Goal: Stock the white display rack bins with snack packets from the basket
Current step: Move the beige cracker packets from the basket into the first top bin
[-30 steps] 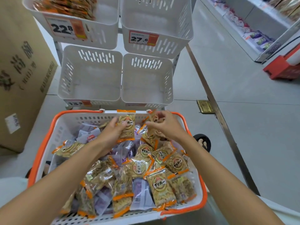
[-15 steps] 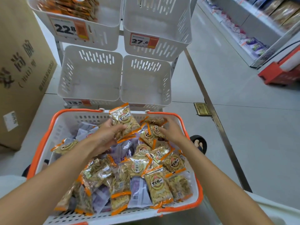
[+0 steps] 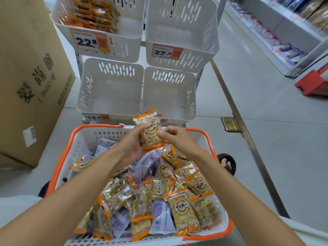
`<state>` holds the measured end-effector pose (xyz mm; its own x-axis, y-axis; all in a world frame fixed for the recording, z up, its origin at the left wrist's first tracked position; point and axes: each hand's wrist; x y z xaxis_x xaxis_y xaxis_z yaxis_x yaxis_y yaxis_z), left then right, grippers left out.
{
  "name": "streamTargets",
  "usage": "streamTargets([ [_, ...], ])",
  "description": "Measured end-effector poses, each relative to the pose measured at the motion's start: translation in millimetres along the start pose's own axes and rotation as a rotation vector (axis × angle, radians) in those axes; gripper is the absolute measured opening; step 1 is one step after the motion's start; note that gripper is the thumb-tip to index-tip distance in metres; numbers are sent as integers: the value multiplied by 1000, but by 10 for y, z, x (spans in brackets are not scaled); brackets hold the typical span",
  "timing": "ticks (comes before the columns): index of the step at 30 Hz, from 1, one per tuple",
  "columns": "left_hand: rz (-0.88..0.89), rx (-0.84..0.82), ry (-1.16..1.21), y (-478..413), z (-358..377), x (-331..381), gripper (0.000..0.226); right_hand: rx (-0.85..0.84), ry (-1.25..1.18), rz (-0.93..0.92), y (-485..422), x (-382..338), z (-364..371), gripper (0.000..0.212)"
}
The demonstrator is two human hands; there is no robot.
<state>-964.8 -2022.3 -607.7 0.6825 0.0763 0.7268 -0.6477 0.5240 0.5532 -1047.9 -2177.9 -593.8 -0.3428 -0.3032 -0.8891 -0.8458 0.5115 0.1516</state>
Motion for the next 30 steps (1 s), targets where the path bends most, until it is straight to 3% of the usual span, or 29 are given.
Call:
streamTargets([
  [1, 34, 24, 9, -14, 7, 32, 52, 22, -17, 2, -23, -43, 40, 14],
  [4, 133, 105, -118, -21, -35, 215, 57, 22, -77, 20, -180, -317, 15, 67],
  [5, 163, 109, -183, -31, -53, 311, 53, -16, -71, 11, -262, -443, -14, 73],
  [7, 232, 82, -312, -22, -76, 560, 47, -80, -23, -72, -429, -738, -29, 64],
  [10, 410, 54, -478, -15, -105, 1004, 44, -12, -65, -212, -681, -1200, 71, 38],
  [13, 591, 43, -602, -122, -187, 1498, 42, 1, -32, -321, -969, -1669, 153, 52],
  [16, 758, 23, -698, -261, -256, 2069, 52, -119, 39, -325, -1326, -2144, 150, 78],
  [17, 803, 20, -734, -318, -256, 2270, 54, -170, 58, -326, -1452, -2293, 136, 76],
  [20, 925, 133, -864, -482, -217, 2878, 76, -169, 124, -402, -1817, -2715, 120, 31],
  [22, 952, 265, -1071, -688, -298, 3199, 106, -38, 116, -437, -2123, -2858, 131, 19],
  [25, 947, 435, -1455, -981, -532, 3416, 115, 98, 259, -471, -2564, -2821, 257, 16],
  [27, 896, 447, -1619, -1124, -676, 3384, 113, 47, 453, -467, -2777, -2667, 429, 18],
  [30, 885, 442, -1727, -1264, -861, 3261, 122, -190, 551, -350, -2887, -2511, 581, 28],
])
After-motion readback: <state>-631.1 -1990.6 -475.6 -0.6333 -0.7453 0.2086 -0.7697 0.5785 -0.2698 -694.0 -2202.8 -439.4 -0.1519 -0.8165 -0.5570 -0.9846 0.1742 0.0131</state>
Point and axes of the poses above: each hand's wrist, its own y-axis away from the middle knuckle, its own z-axis out of the palm, x = y × z, and after that the axes turned 15 degrees about x, right-handed
